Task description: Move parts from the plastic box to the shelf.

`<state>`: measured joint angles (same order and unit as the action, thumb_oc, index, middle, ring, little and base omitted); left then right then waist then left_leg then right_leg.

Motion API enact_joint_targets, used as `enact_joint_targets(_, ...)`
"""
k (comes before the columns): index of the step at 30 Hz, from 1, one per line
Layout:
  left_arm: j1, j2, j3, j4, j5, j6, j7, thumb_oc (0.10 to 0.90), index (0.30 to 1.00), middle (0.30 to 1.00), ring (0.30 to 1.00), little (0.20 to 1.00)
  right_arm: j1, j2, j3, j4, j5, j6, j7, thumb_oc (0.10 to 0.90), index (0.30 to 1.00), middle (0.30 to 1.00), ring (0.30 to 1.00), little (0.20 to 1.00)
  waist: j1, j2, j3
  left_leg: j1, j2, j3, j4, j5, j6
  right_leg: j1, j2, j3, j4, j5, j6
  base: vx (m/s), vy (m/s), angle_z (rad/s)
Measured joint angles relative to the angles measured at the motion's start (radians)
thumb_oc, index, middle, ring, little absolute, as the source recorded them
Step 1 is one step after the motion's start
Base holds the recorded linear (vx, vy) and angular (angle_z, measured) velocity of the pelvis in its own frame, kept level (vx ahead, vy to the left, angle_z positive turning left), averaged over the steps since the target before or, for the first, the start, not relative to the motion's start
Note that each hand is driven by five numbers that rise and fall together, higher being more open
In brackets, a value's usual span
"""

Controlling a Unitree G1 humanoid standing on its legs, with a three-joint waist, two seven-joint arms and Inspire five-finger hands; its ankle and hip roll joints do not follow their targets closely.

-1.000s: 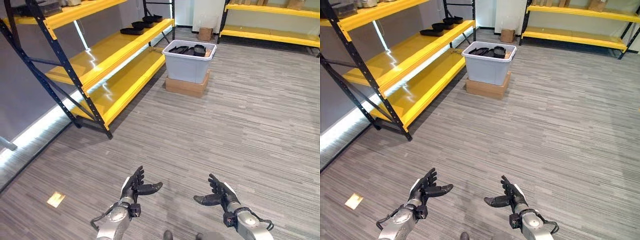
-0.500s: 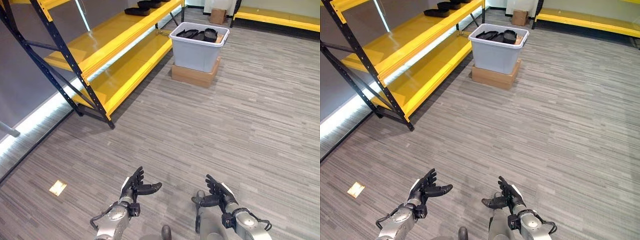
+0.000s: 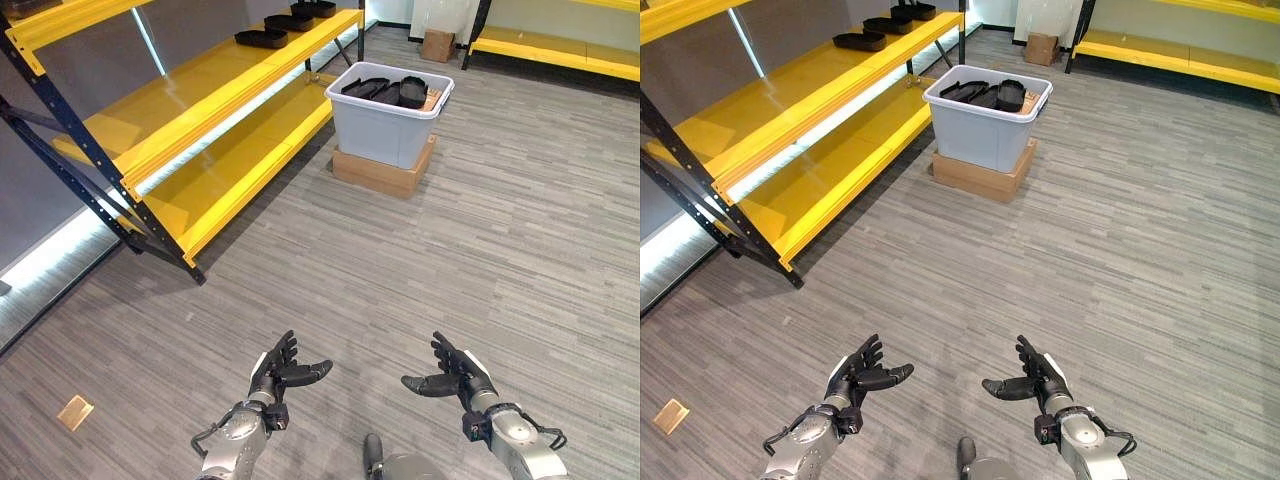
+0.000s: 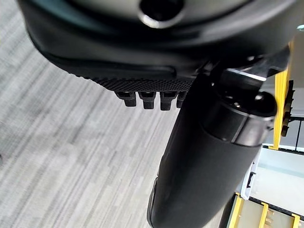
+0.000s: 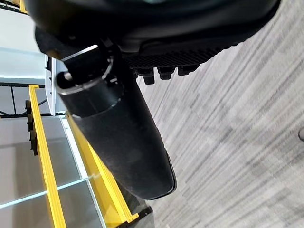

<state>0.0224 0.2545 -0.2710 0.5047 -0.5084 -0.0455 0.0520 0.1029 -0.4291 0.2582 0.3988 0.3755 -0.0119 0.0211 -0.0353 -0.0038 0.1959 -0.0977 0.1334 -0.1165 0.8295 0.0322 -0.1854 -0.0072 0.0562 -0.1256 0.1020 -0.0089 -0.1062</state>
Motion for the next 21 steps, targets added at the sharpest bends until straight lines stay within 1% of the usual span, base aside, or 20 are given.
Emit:
enact_joint_targets(1,0.006,0.002,0.000,-0.001,0.000,0.000,-0.001,0.900,1.000,1.000,1.000,1.000,0.003,0.001,0.005,0.000,0.000,0.000,0.000,0.900,1.000,1.000,1.000,1.000,0.012,-0.006,0.001,-0.021,-0.003,0.013,0.015,-0.002,0.011,0.015,0.001,0.012,-0.003,-0.008,-0.013,0.18,-0.066,-0.27)
enact_joint_targets(2,0.009,0.002,-0.002,0.000,0.000,0.001,-0.005,0.900,1.000,1.000,1.000,1.000,0.011,0.004,0.005,0.000,0.000,0.002,0.000,0.900,1.000,1.000,1.000,1.000,0.011,-0.015,0.004,-0.052,-0.001,0.039,0.028,-0.045,0.049,0.040,0.002,0.014,-0.022,-0.005,-0.022,0.19,-0.010,-0.18)
enact_joint_targets(3,0.023,0.002,-0.001,0.001,0.000,0.001,-0.014,0.900,1.000,1.000,1.000,1.000,0.009,0.013,0.005,0.001,0.000,0.004,-0.008,0.900,1.000,1.000,1.000,1.000,0.025,-0.036,0.006,-0.093,-0.011,0.093,-0.027,-0.081,0.075,0.059,-0.005,0.024,-0.029,-0.003,-0.023,0.15,0.004,-0.13)
enact_joint_targets(4,0.029,0.003,-0.001,-0.001,0.000,0.001,-0.019,0.900,1.000,1.000,1.000,1.000,0.008,0.016,0.002,0.000,0.000,0.001,-0.008,0.900,1.000,1.000,1.000,1.000,0.029,-0.041,0.009,-0.117,-0.023,0.104,-0.062,-0.096,0.075,0.073,-0.006,0.038,-0.046,-0.009,-0.019,0.25,0.024,-0.16)
enact_joint_targets(5,0.030,0.001,-0.001,0.000,0.000,0.001,-0.020,0.900,1.000,1.000,1.000,1.000,0.008,0.017,0.001,0.000,0.000,0.001,-0.011,0.900,1.000,1.000,1.000,1.000,0.034,-0.048,0.013,-0.124,-0.033,0.116,-0.129,-0.116,0.086,0.093,-0.008,0.040,-0.069,-0.004,-0.019,0.18,0.057,0.00)
enact_joint_targets(6,0.032,0.000,-0.001,0.000,0.000,0.002,-0.020,0.900,1.000,1.000,1.000,1.000,0.008,0.016,0.003,-0.001,-0.001,0.001,-0.012,0.900,1.000,1.000,1.000,1.000,0.040,-0.050,0.014,-0.130,-0.040,0.125,-0.193,-0.115,0.091,0.102,-0.008,0.030,-0.080,0.005,-0.020,0.39,0.137,0.02)
enact_joint_targets(7,0.038,0.007,0.000,0.007,0.000,0.002,-0.019,0.900,1.000,1.000,1.000,1.000,0.009,0.028,0.003,0.004,-0.001,-0.001,-0.011,0.900,1.000,1.000,1.000,1.000,0.043,-0.059,0.014,-0.141,-0.026,0.171,-0.399,-0.102,0.094,0.132,-0.002,0.027,-0.109,0.003,-0.010,0.29,0.111,0.10)
enact_joint_targets(8,0.037,0.007,0.000,0.010,0.000,0.002,-0.019,0.900,1.000,1.000,1.000,1.000,0.011,0.031,0.002,0.004,-0.001,-0.004,-0.012,0.900,1.000,1.000,1.000,1.000,0.037,-0.059,0.014,-0.138,-0.022,0.173,-0.503,-0.084,0.094,0.139,0.000,0.021,-0.121,-0.007,0.006,0.42,0.172,0.13)
enact_joint_targets(9,0.032,0.004,0.000,0.010,0.000,0.002,-0.020,0.900,1.000,1.000,1.000,1.000,0.010,0.031,0.003,0.009,-0.001,-0.005,-0.013,0.900,1.000,1.000,1.000,1.000,0.042,-0.054,0.018,-0.112,-0.009,0.181,-0.725,-0.027,0.088,0.149,0.012,0.019,-0.150,0.001,0.009,0.30,0.121,0.14)
enact_joint_targets(11,0.033,0.001,-0.003,0.023,0.001,0.002,-0.021,0.900,1.000,1.000,1.000,1.000,0.010,0.038,0.004,0.031,-0.001,-0.006,-0.013,0.900,1.000,1.000,1.000,1.000,0.044,-0.040,0.017,-0.110,0.008,0.160,-0.872,0.042,0.069,0.181,0.027,0.028,-0.188,0.002,0.026,0.36,0.146,0.08)
enact_joint_targets(12,0.029,-0.002,-0.003,0.030,0.001,0.003,-0.020,0.900,1.000,1.000,1.000,1.000,0.005,0.038,0.004,0.050,-0.003,-0.004,-0.013,0.900,1.000,1.000,1.000,1.000,0.048,-0.024,0.029,-0.111,0.014,0.151,-0.917,0.075,0.064,0.192,0.041,0.032,-0.187,-0.005,0.032,0.35,0.155,-0.10)
enact_joint_targets(13,0.035,0.000,-0.002,0.030,0.001,0.003,-0.019,0.900,1.000,1.000,1.000,1.000,0.010,0.038,0.005,0.052,-0.004,-0.004,-0.012,0.900,1.000,1.000,1.000,1.000,0.060,-0.017,0.027,-0.108,0.015,0.134,-0.914,0.081,0.065,0.199,0.041,0.040,-0.187,0.003,0.019,0.24,0.113,-0.29)
enact_joint_targets(14,0.039,0.001,0.000,0.030,0.001,0.003,-0.018,0.900,1.000,1.000,1.000,1.000,0.011,0.038,0.005,0.052,-0.010,-0.004,-0.011,0.900,1.000,1.000,1.000,1.000,0.069,-0.012,0.028,-0.102,0.016,0.135,-0.913,0.091,0.072,0.206,0.041,0.057,-0.187,-0.011,0.039,0.28,0.131,-0.38)
enact_joint_targets(15,0.042,0.002,0.003,0.032,0.001,0.003,-0.018,0.900,1.000,1.000,1.000,1.000,0.011,0.038,0.006,0.051,-0.012,-0.004,-0.009,0.900,1.000,1.000,1.000,1.000,0.069,-0.008,0.028,-0.095,0.014,0.135,-0.913,0.098,0.076,0.213,0.041,0.063,-0.187,-0.019,0.046,0.38,0.199,-0.32)
enact_joint_targets(16,0.047,0.004,0.002,0.033,0.001,0.003,-0.018,0.900,1.000,1.000,1.000,1.000,0.017,0.038,0.005,0.044,-0.016,-0.004,-0.008,0.900,1.000,1.000,1.000,1.000,0.065,0.004,0.027,-0.059,0.005,0.139,-0.913,0.109,0.084,0.240,0.034,0.073,-0.187,-0.037,0.045,0.38,0.199,-0.23)
enact_joint_targets(17,0.045,0.004,0.001,0.033,0.001,0.003,-0.020,0.900,1.000,1.000,1.000,1.000,0.018,0.038,0.005,0.045,-0.019,-0.002,-0.008,0.900,1.000,1.000,1.000,1.000,0.065,0.006,0.026,-0.044,0.001,0.139,-0.913,0.117,0.093,0.249,0.028,0.080,-0.187,-0.048,0.052,0.56,0.331,-0.18)
enact_joint_targets(18,0.033,0.005,0.001,0.034,0.001,0.003,-0.019,0.900,1.000,1.000,1.000,1.000,0.019,0.041,0.009,0.045,-0.019,-0.001,-0.007,0.900,1.000,1.000,1.000,1.000,0.066,-0.007,0.029,-0.037,-0.022,0.154,-0.904,0.144,0.108,0.260,0.004,0.086,-0.185,-0.064,0.070,0.43,0.266,-0.19)
enact_joint_targets(19,0.024,0.006,0.002,0.025,0.001,0.003,-0.019,0.900,1.000,1.000,1.000,1.000,0.013,0.041,0.014,0.037,-0.019,0.001,-0.004,0.900,1.000,1.000,1.000,1.000,0.071,-0.023,0.029,-0.043,-0.057,0.200,-0.840,0.167,0.151,0.260,-0.049,0.098,-0.139,-0.115,0.108,0.43,0.267,-0.22)
enact_joint_targets(20,0.025,0.008,0.001,0.023,0.001,0.003,-0.019,0.900,1.000,1.000,1.000,1.000,0.013,0.042,0.022,0.032,-0.019,0.001,-0.003,0.900,1.000,1.000,1.000,1.000,0.071,-0.032,0.027,-0.037,-0.077,0.219,-0.825,0.148,0.180,0.256,-0.075,0.104,-0.105,-0.141,0.126,0.27,0.203,-0.23)
enact_joint_targets(21,0.026,0.016,0.002,0.006,0.001,0.003,-0.018,0.900,1.000,1.000,1.000,1.000,0.016,0.046,0.025,0.007,-0.019,0.001,0.001,0.900,1.000,1.000,1.000,1.000,0.074,-0.043,0.027,-0.024,-0.114,0.235,-0.810,0.120,0.207,0.240,-0.115,0.108,-0.043,-0.163,0.148,0.17,0.140,-0.13)
